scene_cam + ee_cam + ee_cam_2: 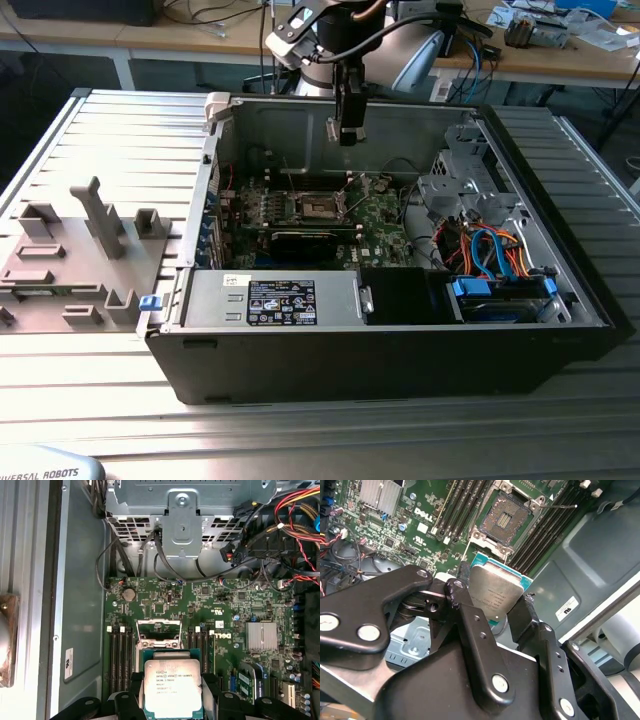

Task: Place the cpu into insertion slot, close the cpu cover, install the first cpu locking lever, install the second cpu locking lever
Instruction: 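Place the cpu into insertion slot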

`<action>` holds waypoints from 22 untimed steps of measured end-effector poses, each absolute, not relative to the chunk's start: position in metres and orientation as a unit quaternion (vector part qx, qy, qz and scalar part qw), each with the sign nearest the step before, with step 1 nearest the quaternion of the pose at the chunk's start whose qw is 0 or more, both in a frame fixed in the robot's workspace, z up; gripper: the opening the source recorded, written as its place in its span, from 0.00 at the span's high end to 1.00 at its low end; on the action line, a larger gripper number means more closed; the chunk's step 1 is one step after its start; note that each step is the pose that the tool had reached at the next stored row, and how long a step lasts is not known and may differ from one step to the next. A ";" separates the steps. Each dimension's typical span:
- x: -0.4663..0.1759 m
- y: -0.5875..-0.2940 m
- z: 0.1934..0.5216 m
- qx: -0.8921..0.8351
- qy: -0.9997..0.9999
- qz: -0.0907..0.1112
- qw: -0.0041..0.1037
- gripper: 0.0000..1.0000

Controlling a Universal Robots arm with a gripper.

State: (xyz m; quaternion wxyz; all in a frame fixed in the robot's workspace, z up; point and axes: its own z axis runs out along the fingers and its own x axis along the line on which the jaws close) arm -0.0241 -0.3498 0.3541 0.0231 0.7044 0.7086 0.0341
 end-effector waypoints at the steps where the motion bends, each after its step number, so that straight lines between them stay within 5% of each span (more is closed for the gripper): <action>1: -0.024 -0.350 0.354 0.705 0.708 0.034 0.023 0.46; 22: -0.024 -0.350 0.354 0.713 0.699 0.034 0.024 0.46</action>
